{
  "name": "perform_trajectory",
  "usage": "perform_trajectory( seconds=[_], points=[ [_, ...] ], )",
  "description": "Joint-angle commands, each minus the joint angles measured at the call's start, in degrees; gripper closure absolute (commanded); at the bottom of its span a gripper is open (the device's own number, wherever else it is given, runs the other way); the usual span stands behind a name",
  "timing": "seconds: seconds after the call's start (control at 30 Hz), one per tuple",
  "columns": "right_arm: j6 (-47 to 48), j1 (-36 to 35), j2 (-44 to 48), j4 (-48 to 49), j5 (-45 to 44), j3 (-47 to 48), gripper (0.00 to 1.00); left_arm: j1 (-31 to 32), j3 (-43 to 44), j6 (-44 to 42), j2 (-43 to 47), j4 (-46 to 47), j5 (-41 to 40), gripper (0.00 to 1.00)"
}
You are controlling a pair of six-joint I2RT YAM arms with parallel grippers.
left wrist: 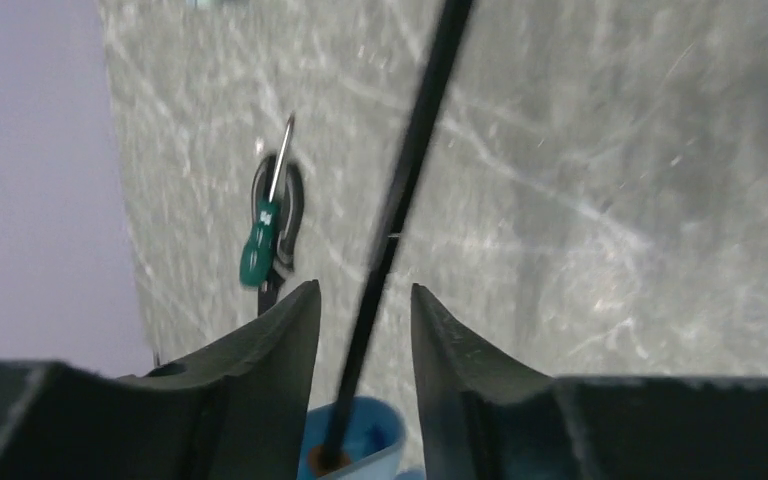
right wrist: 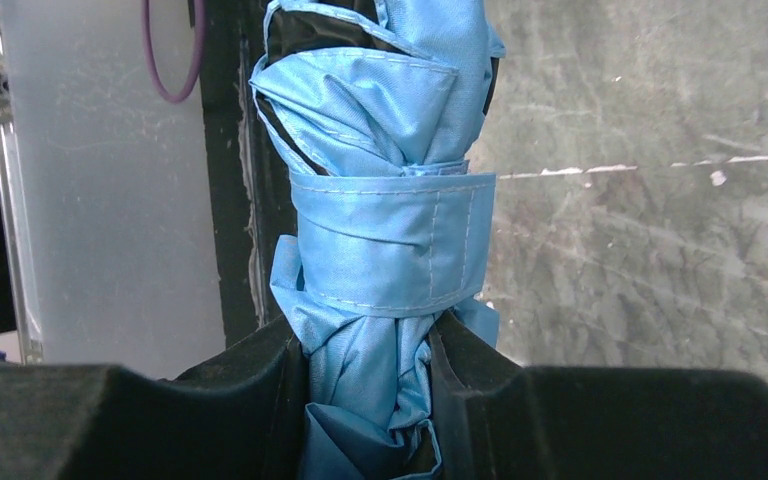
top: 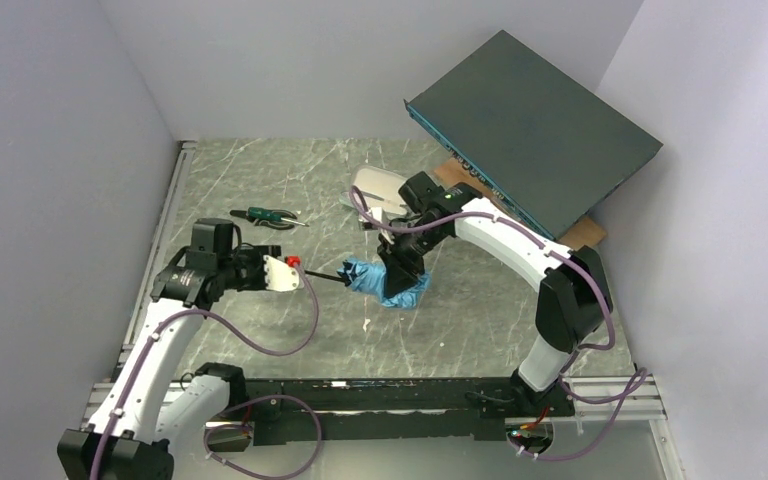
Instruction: Open the umbrella
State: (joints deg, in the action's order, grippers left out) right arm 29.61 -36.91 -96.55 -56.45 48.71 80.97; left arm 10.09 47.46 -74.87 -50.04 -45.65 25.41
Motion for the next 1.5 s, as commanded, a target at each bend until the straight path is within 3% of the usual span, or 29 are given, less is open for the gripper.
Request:
perform_trajectory(
  seconds=[0.0,0.2,0.37,0.43,0.53,0.63,0.7,0.83,0.97,1.23,1.47],
  points=[
    [10.4,0.6,2.5,-8.6,0.3,-2.0,1.00,-8.8,-1.0,-6.0,1.1,4.5,-7.9,0.58],
    [21.4,5.7,5.1,-15.9,-6.9,-11.6,1.00,-33.0,-1.3,-21.6,-2.0,5.6,-2.6,0.62],
    [23.3,7.0,4.3,-17.6,-7.3,-11.6,1.00,-37.6,2.7,-22.3,-6.8,6.8,-0.1,0.63],
    [21.6,6.9,3.5,-16.8,-5.3,-9.5,1.00,-37.6,4.7,-21.6,-7.1,3.9,4.8,0.51],
    [17.4,7.0,1.9,-14.5,-0.2,-5.5,1.00,-37.4,10.8,-19.1,-7.4,-6.1,16.3,0.17],
    [10.7,6.9,0.8,-10.1,3.9,-1.8,1.00,-36.8,18.9,-8.4,-9.3,-13.6,29.0,0.02],
    [7.5,7.0,0.6,-7.3,5.8,-0.4,1.00,-36.8,24.9,4.8,-10.9,-13.7,36.1,0.00],
    [-0.6,7.7,2.2,1.1,9.9,0.3,1.00,-40.2,32.4,45.3,-13.2,4.3,43.6,0.00],
    [-11.9,8.8,4.5,12.6,13.0,0.3,1.00,-43.8,32.9,69.6,-13.0,18.3,44.4,0.00],
    [-37.9,9.1,11.0,41.8,17.1,-5.3,1.00,-44.8,21.4,98.8,-4.4,38.3,44.5,0.00],
    [-49.0,8.7,13.0,59.0,17.7,-8.3,1.00,-43.8,8.2,117.4,0.8,58.8,49.4,0.03]
  ],
)
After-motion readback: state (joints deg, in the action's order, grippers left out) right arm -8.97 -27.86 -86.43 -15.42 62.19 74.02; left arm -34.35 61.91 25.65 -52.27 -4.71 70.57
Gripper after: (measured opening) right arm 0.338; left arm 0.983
